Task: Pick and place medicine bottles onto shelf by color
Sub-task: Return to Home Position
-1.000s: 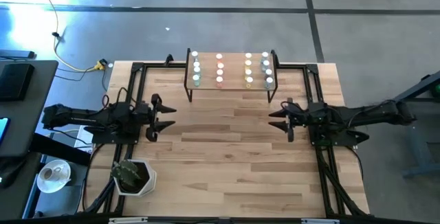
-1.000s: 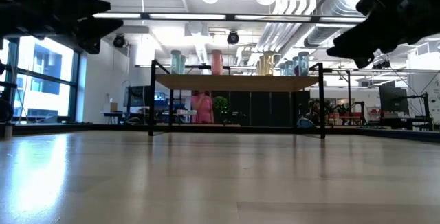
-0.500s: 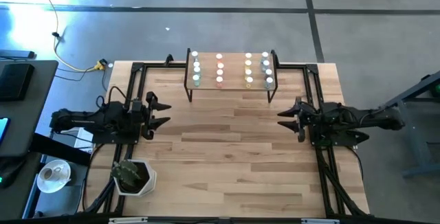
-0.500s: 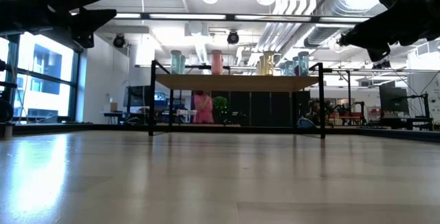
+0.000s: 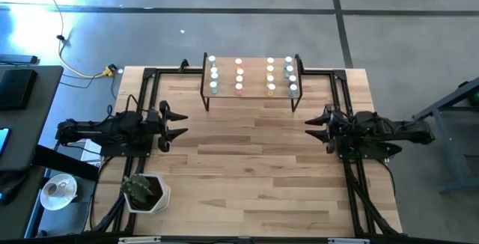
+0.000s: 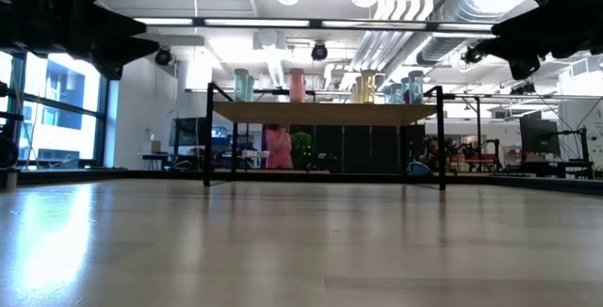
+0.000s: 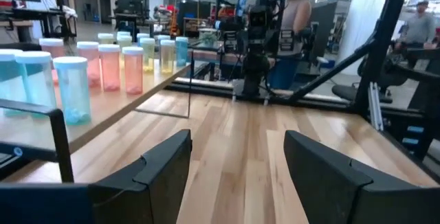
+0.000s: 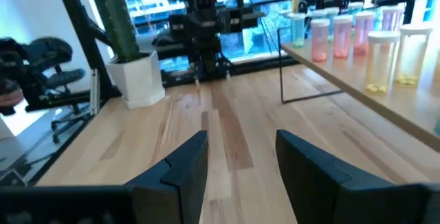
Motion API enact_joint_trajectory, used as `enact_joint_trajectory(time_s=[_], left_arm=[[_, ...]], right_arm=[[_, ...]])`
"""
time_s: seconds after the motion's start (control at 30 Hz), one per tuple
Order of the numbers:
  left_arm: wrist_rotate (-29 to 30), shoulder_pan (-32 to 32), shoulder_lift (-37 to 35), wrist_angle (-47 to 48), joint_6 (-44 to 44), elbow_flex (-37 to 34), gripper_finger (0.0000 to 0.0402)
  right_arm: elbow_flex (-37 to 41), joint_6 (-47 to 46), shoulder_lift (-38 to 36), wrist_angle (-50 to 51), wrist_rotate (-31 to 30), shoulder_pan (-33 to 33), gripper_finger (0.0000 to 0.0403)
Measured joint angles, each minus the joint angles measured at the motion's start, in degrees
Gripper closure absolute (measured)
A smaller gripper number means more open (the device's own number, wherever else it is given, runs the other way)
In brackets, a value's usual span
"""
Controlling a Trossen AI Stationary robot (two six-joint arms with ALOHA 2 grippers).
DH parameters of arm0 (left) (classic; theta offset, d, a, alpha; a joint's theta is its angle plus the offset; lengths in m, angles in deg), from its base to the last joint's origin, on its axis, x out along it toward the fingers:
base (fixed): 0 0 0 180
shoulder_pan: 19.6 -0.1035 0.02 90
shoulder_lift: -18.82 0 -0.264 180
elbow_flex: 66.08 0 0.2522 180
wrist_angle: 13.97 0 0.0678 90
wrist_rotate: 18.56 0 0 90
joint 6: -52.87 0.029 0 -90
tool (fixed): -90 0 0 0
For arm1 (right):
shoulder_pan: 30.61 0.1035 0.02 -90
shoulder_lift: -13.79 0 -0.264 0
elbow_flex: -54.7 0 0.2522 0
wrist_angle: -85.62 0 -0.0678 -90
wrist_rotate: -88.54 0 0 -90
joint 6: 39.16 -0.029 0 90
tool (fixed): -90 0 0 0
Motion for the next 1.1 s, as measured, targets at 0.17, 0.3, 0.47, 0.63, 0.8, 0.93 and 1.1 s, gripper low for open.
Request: enact_joint_trajectory(time_s=[0.17,0.3,0.47,0.63,0.8,0.93,1.1], left_arm=[[0.08,0.0,0.0,0.17,-0.44,-0.44,0.0179],[-1.09,0.0,0.2,-3.39,-0.42,-2.01,0.0179],[-1.26,0.0,0.39,-3.41,0.0,-2.01,0.0179],[-1.26,0.0,0.48,-3.37,-0.01,-2.01,0.0179],[-1.26,0.0,0.48,-3.4,-0.1,-2.01,0.0179],[-1.26,0.0,0.48,-3.4,-0.06,-2.01,0.0179],[-1.26,0.0,0.48,-3.4,-0.11,-2.01,0.0179]], right_arm=[[5.04,-0.2,0.02,-5.67,-0.05,0.0,0.024],[6.57,0.09,0.49,-9.6,-0.66,0.0,0.024],[6.56,0.61,0.44,-9.0,-1.13,0.0,0.024],[6.56,-2.81,0.74,-8.93,-1.5,0.0,0.024],[6.54,-2.79,0.74,-8.83,-1.5,0.0,0.024],[6.52,-2.79,0.74,-8.78,-1.5,0.0,0.024],[6.52,-2.78,0.74,-8.76,-1.5,0.0,0.024]])
